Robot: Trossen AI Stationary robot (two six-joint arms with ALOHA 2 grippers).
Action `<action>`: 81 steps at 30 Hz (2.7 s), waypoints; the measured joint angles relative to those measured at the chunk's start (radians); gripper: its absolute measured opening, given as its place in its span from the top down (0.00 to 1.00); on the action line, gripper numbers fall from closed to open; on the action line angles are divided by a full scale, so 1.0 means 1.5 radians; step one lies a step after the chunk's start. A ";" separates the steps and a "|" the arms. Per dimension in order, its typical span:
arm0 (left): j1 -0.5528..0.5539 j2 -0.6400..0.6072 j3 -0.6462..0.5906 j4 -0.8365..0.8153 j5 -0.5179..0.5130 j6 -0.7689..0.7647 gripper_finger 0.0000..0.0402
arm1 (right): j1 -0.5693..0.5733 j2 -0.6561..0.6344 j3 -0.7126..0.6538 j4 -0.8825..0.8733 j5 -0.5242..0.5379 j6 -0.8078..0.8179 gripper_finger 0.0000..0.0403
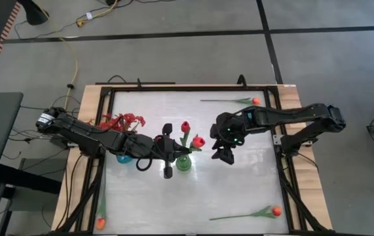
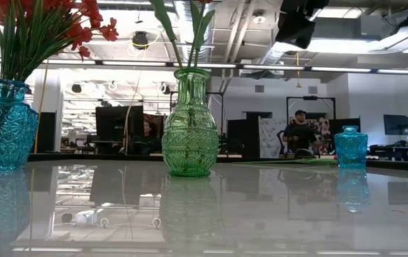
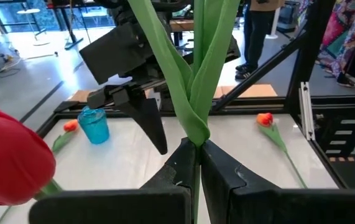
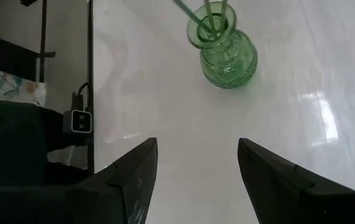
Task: Sort flowers into vase by color
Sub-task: Put the pink flower into the green vase
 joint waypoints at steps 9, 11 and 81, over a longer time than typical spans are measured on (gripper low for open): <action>0.000 0.000 0.000 -0.004 0.000 0.004 1.00 | 0.056 -0.058 0.000 0.125 0.000 -0.045 0.47; 0.000 -0.002 0.000 -0.006 0.000 0.004 1.00 | 0.061 -0.074 0.000 0.175 0.001 -0.063 0.49; 0.003 -0.004 0.000 0.026 -0.017 0.027 0.99 | 0.079 0.037 -0.023 0.416 0.183 -0.238 0.86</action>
